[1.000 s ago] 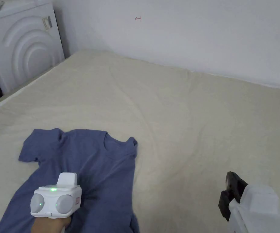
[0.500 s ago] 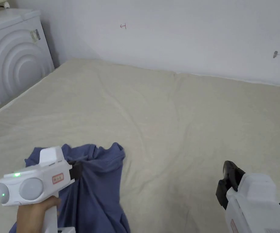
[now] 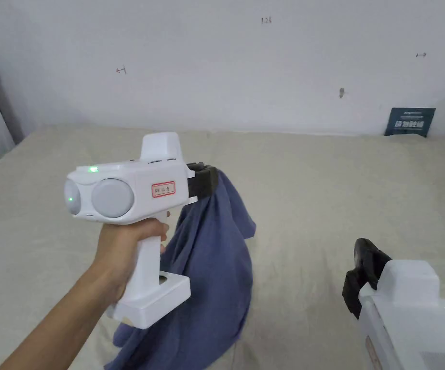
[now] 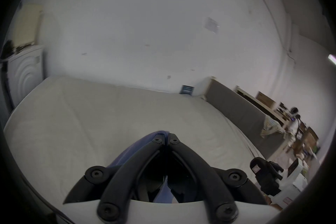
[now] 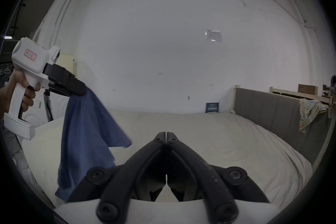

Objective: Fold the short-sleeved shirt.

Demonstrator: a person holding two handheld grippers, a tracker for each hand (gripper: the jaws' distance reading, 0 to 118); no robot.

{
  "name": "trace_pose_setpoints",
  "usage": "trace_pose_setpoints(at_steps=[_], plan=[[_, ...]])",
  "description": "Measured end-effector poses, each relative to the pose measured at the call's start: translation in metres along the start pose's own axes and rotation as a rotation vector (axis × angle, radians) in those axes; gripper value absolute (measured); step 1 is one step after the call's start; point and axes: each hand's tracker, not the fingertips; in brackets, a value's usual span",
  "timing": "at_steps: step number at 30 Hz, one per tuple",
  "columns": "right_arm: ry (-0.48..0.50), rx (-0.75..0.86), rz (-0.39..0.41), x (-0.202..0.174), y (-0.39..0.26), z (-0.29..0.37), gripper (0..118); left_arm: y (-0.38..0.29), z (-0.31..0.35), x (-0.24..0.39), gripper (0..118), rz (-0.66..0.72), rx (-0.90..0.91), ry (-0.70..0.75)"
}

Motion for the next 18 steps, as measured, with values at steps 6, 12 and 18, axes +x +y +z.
trace_pose_setpoints(at_steps=[6,12,18], plan=[[-0.108,0.014,0.015,0.045,0.003,0.020,1,-0.028,-0.058,0.067,2,-0.047,-0.107,-0.169],[-0.179,-0.010,0.022,0.074,-0.004,0.032,1,-0.097,-0.094,0.089,2,-0.081,-0.297,-0.192],[-0.194,-0.040,0.012,0.080,-0.015,0.032,1,-0.176,-0.135,0.069,2,-0.188,-0.520,-0.041]])
